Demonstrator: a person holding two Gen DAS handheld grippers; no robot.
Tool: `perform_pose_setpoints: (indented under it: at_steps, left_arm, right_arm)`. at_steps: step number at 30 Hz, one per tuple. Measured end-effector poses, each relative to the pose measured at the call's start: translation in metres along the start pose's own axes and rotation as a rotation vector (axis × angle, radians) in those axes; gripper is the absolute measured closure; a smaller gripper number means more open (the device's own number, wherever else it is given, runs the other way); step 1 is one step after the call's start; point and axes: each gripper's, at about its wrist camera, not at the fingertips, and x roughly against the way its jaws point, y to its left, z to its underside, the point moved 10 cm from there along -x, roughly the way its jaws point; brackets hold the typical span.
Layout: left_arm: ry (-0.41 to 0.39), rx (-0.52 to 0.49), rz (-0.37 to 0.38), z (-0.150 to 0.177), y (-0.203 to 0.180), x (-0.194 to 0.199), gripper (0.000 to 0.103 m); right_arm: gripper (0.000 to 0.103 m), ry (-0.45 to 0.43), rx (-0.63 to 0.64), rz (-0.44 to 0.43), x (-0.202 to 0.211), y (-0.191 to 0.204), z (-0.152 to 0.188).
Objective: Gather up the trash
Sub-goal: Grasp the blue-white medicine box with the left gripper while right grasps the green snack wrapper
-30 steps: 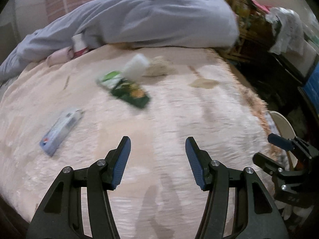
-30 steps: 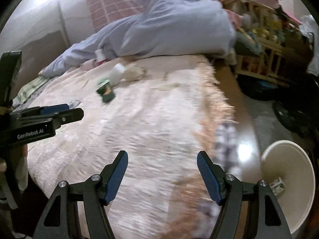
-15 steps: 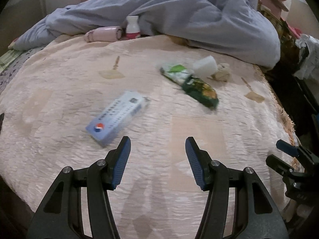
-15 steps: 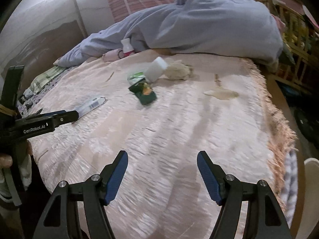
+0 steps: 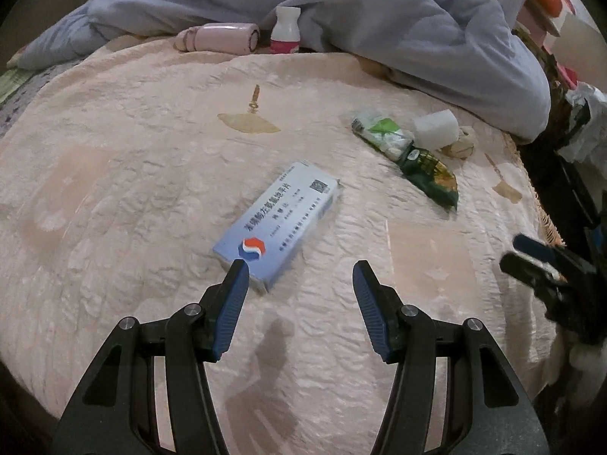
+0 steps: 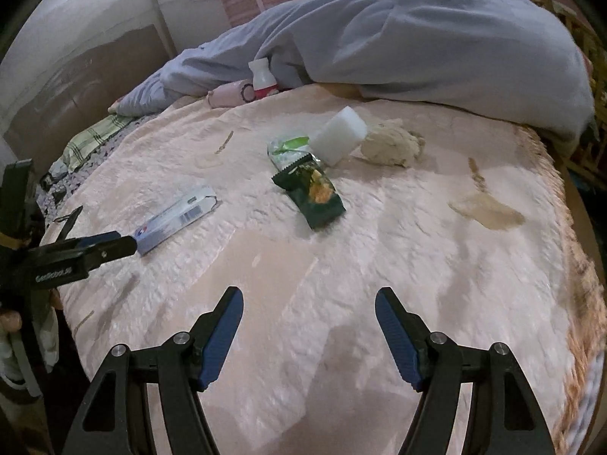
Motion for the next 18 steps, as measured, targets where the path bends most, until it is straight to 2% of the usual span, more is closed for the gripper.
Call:
perform_pose_setpoints:
  at_steps: [3,11,13,15,18]
  left_arm:
    - [0.009,-0.035,0.003,-0.009,0.003,-0.008,0.047]
    - [0.065,-0.122,-0.053,-0.027,0.012,-0.046,0.047]
    - [0.076,-0.122,-0.065,-0.030,0.016,-0.052,0.047]
    - [0.099,-0.097,-0.039,-0.033,0.018,-0.059,0.047]
    - [0.106,-0.112,-0.058,-0.035,0.019,-0.067,0.047]
  right_arm:
    - [0.033,0.017,-0.003,-0.004,-0.014,0.001,-0.011]
    - [0.028,0.049,0.011,0.004,-0.051,-0.001,-0.036]
    - [0.027,0.054,0.026,0.009,-0.061,-0.003,-0.044]
    - [0.027,0.057,0.034,0.019,-0.070,-0.004,-0.053]
    - [0.027,0.074,0.044,0.024,-0.088,-0.006,-0.064]
